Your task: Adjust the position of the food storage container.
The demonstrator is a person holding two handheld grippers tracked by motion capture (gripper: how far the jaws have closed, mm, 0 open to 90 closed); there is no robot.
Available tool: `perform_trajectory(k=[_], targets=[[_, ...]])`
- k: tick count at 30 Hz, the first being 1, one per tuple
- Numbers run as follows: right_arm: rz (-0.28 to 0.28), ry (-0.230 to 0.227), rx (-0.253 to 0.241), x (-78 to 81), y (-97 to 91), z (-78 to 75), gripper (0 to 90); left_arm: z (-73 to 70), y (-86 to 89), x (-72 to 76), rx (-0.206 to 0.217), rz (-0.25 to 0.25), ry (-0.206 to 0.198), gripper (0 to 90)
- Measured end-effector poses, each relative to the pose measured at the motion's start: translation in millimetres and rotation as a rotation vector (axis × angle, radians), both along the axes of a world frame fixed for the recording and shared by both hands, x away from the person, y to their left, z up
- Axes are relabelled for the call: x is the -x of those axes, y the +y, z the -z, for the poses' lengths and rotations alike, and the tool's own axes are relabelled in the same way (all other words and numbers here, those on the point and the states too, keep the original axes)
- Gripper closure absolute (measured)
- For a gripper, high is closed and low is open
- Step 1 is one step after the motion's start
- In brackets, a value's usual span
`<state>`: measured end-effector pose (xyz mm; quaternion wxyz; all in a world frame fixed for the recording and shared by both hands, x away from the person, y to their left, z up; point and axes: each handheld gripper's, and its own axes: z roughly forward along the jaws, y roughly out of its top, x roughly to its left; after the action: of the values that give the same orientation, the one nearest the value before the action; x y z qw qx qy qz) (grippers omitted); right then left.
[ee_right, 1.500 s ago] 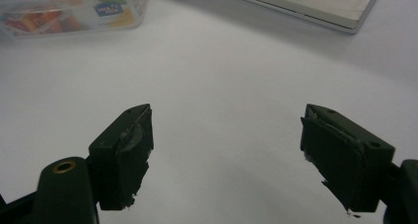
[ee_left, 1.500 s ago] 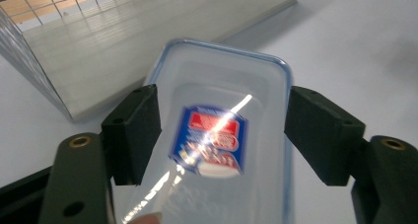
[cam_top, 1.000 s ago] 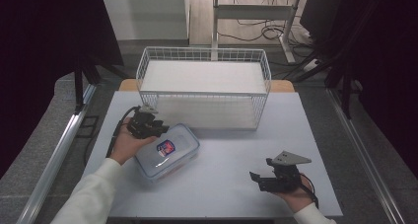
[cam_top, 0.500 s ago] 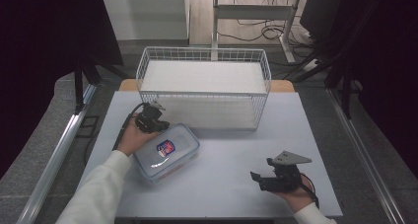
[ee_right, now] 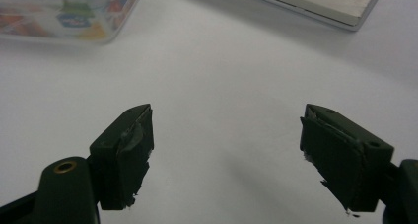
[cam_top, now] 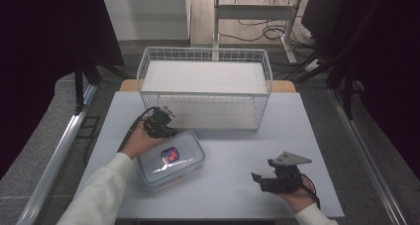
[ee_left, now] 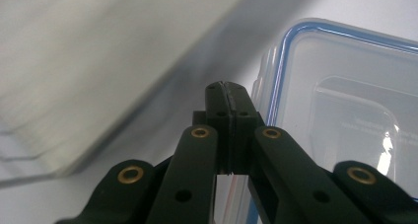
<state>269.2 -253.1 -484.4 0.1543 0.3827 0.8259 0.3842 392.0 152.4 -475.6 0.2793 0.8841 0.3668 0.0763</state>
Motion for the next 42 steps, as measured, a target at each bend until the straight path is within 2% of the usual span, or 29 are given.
perform_trajectory(k=[6, 8, 12, 16, 18, 21, 25, 28, 31, 35, 39, 42], targets=[[0.001, 0.008, 0.008, -0.5, 0.2, 1.4, 20.9, -2.8, -25.0, 9.3, -0.015, 0.098, 0.015, 89.7], [0.000, 0.008, 0.009, -0.5, -0.1, 1.4, 20.9, -3.3, -32.2, 12.7, -0.016, 0.116, 0.021, 89.8], [-0.001, 0.013, 0.013, -0.7, -0.6, 1.8, 20.9, -3.3, -39.2, 17.6, -0.009, 0.138, 0.031, 89.7], [-0.002, 0.014, 0.015, -1.0, -0.6, 2.6, 20.8, -5.6, -36.2, 21.0, -0.024, 0.132, 0.026, 89.8], [-0.003, 0.014, 0.017, -0.8, -0.3, 2.9, 20.8, -10.3, -28.9, 22.2, -0.019, 0.106, 0.008, 89.7], [-0.002, 0.013, 0.019, -0.6, -0.2, 2.6, 20.8, -20.2, -12.6, 26.3, 0.018, 0.051, -0.004, 89.7], [-0.002, 0.014, 0.022, -0.2, -0.7, 2.6, 20.8, -31.3, 21.8, 45.3, 0.078, -0.040, -0.029, 89.7], [0.002, 0.014, 0.021, -0.3, -0.5, 3.0, 20.8, -30.0, 47.2, 62.6, 0.079, -0.111, -0.036, 89.5], [0.000, 0.012, 0.027, 0.2, 0.6, 3.3, 20.8, -24.8, 68.7, 77.5, 0.085, -0.157, -0.027, 89.7], [0.004, 0.006, 0.030, 0.9, 1.6, 2.6, 20.8, -12.4, 98.7, 101.9, 0.087, -0.202, 0.013, 89.8], [0.006, 0.010, 0.035, 0.5, 2.3, 3.5, 20.9, 3.3, 114.0, 118.1, 0.096, -0.247, 0.054, 89.9], [0.005, 0.011, 0.037, 0.4, 3.3, 4.2, 20.8, 19.2, 114.9, 125.6, 0.086, -0.245, 0.097, 89.8]])
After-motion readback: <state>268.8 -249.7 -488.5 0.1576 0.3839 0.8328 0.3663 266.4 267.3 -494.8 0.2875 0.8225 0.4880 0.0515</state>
